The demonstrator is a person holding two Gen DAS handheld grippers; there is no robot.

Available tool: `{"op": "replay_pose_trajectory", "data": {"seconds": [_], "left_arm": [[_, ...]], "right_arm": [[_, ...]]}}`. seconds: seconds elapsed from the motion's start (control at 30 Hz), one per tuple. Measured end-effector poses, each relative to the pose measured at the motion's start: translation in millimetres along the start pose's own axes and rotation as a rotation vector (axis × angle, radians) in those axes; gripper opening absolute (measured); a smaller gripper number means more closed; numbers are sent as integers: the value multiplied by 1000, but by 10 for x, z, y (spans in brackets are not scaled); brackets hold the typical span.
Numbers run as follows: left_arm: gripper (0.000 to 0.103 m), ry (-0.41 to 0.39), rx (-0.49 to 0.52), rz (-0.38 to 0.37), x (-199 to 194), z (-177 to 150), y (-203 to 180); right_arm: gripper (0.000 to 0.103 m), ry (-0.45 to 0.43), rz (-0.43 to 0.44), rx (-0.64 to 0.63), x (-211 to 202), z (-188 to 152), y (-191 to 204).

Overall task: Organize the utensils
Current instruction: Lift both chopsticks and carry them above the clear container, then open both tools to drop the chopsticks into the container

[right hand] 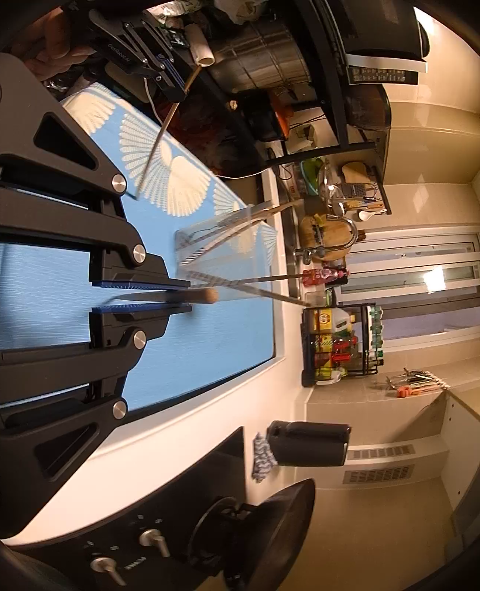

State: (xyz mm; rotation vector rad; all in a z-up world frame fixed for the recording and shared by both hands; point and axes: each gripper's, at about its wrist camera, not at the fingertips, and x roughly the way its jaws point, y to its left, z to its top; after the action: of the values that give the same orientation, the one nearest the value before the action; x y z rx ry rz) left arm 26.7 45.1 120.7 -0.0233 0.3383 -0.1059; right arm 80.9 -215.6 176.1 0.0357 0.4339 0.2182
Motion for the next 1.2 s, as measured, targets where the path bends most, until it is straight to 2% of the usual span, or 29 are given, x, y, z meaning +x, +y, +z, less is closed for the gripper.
{"op": "replay_pose_trajectory", "data": {"seconds": [0.2, 0.37, 0.53, 0.8, 0.87, 1.0, 1.2], "left_arm": [[6, 36, -54, -68, 254, 383, 141], [6, 65, -52, -108, 385, 661, 141], [6, 32, -37, -146, 466, 1133, 91], [6, -55, -20, -155, 767, 1839, -24], [6, -57, -2, -150, 898, 1914, -68], [6, -23, 9, -132, 1272, 1922, -93], [6, 127, -29, -159, 1772, 1624, -52]], "right_arm": [[7, -21, 51, 7, 106, 400, 34], [7, -24, 76, -25, 188, 659, 145], [7, -60, 122, -35, 224, 1107, 248], [7, -177, 127, -87, 386, 1843, 476], [7, -194, 99, -99, 522, 1936, 512], [6, -164, 73, -116, 902, 1958, 506], [9, -24, 94, -86, 1423, 1709, 398]]}}
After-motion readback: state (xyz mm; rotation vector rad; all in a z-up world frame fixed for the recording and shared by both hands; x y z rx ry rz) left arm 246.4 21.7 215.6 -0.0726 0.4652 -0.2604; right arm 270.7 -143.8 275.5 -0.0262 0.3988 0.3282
